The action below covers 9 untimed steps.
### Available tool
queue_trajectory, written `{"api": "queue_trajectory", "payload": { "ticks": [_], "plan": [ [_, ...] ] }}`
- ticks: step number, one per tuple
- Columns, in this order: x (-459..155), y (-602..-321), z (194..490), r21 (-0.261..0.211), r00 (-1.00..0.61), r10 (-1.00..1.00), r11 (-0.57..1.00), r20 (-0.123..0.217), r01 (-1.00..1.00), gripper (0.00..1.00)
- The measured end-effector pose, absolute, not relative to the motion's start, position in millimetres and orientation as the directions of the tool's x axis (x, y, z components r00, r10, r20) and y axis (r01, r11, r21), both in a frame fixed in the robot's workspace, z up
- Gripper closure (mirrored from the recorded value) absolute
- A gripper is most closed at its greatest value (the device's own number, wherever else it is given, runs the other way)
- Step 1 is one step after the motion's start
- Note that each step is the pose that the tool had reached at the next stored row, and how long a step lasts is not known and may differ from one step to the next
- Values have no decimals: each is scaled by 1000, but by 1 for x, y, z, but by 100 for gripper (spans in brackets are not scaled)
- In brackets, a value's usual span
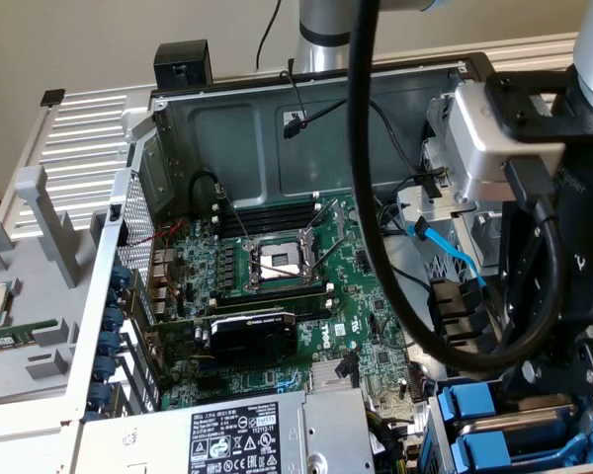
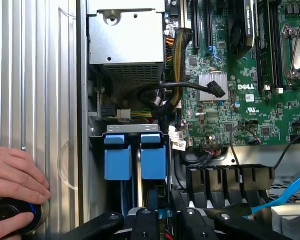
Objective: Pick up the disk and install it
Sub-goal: 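Insert the second disk wire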
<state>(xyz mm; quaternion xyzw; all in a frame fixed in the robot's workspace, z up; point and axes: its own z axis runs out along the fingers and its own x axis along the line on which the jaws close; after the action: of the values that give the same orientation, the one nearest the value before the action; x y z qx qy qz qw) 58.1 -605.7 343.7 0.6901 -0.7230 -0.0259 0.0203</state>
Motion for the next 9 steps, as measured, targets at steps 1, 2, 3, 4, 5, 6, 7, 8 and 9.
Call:
{"api": "queue_trajectory", "payload": {
  "ticks": [1, 2, 3, 4, 5, 6, 7, 8, 9],
  "plan": [
    [58, -605, 345, 65, -47, -999, 47, -6, -997, 75],
    [58, -605, 345, 65, -48, -999, 47, -6, -997, 75],
    [59, -604, 346, 65, -48, -999, 47, -5, -997, 75],
    [59, -604, 347, 65, -48, -999, 47, -5, -997, 75],
    [59, -603, 348, 65, -48, -999, 47, -5, -997, 75],
    [60, -603, 350, 65, -48, -999, 47, -5, -997, 75],
    [60, -603, 353, 65, -48, -999, 48, -5, -997, 75],
    [60, -603, 356, 65, -48, -999, 48, -4, -997, 75],
    [60, -603, 358, 65, -48, -999, 48, -4, -997, 75]
  ]
}}
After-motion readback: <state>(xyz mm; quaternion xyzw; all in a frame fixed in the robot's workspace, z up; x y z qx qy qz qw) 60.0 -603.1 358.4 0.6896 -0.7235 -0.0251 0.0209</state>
